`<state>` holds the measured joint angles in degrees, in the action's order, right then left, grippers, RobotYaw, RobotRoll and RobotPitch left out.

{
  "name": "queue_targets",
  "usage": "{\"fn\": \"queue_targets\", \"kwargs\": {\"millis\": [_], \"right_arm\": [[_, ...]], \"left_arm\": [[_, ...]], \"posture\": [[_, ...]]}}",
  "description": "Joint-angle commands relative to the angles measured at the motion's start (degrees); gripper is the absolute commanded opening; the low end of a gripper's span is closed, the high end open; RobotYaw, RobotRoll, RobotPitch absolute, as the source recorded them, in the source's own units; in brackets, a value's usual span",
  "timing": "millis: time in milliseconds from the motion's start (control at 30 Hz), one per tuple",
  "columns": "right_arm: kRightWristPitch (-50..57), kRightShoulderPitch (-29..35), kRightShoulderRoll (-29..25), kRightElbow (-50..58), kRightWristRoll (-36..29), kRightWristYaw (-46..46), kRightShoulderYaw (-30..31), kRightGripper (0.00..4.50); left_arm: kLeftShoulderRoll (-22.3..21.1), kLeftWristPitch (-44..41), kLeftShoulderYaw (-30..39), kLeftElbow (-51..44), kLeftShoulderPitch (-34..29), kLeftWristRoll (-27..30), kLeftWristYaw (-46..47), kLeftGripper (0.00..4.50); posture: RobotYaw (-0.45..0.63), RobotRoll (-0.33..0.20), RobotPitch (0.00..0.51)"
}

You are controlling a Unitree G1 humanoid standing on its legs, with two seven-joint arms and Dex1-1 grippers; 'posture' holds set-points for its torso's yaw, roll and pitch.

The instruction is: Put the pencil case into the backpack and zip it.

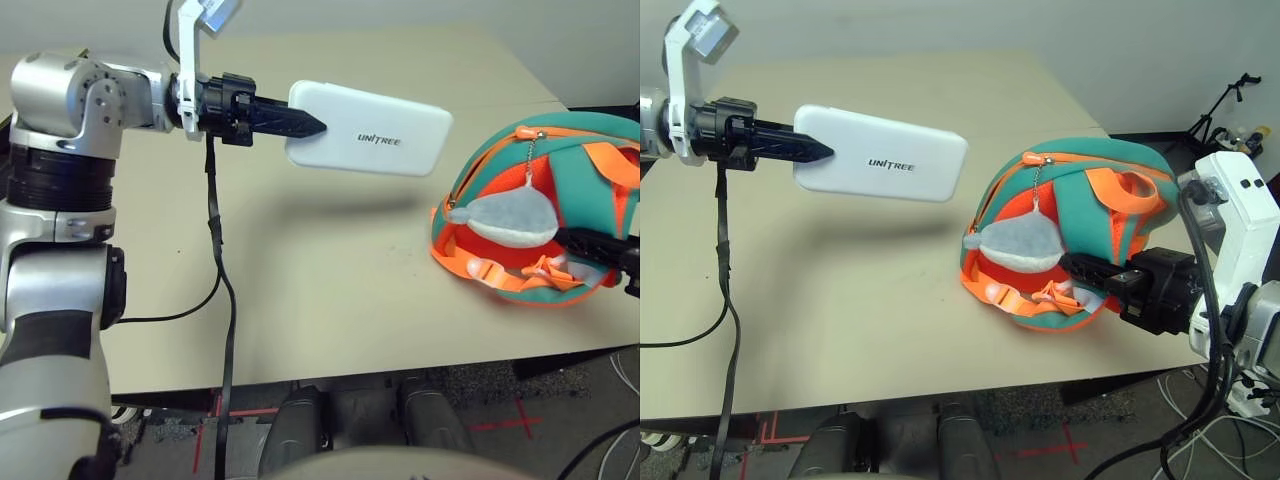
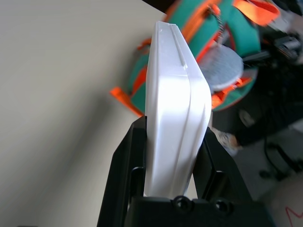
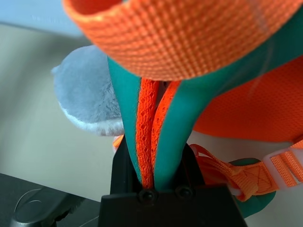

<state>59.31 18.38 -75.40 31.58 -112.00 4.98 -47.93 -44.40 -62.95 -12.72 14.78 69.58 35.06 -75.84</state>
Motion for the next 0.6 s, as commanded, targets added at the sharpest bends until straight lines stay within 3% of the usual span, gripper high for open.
{"fn": "queue_targets", "kwargs": {"millis": [33,300,433,600], "right_arm": [[1.1,0.0,-0.8,0.0,-1.0,-0.5,0.8,0.18],[0.8,-0.6,-0.8,-0.3,-0.3,-0.1,1.6,0.18],[0.8,-1.4,-1.2,-0.7,-0.3,-0.3,2.4,0.18],[0.5,-2.7,-1.4,-1.0,-0.1,-0.5,4.1,0.18]], "left_arm": [[2.0,3.8,-1.6,0.8,0.7,-2.5,-1.4,1.38],[9.5,14.1,-5.3,7.2,2.7,-9.5,-3.8,1.38],[13.8,24.6,-7.5,14.0,6.6,-16.1,-4.6,1.37],[19.5,28.9,-6.2,20.7,12.4,-18.6,-6.3,1.33]], "posture": [[-0.18,0.000,0.120],[-0.19,0.000,0.131],[-0.19,0.000,0.135],[-0.18,0.000,0.140]]}}
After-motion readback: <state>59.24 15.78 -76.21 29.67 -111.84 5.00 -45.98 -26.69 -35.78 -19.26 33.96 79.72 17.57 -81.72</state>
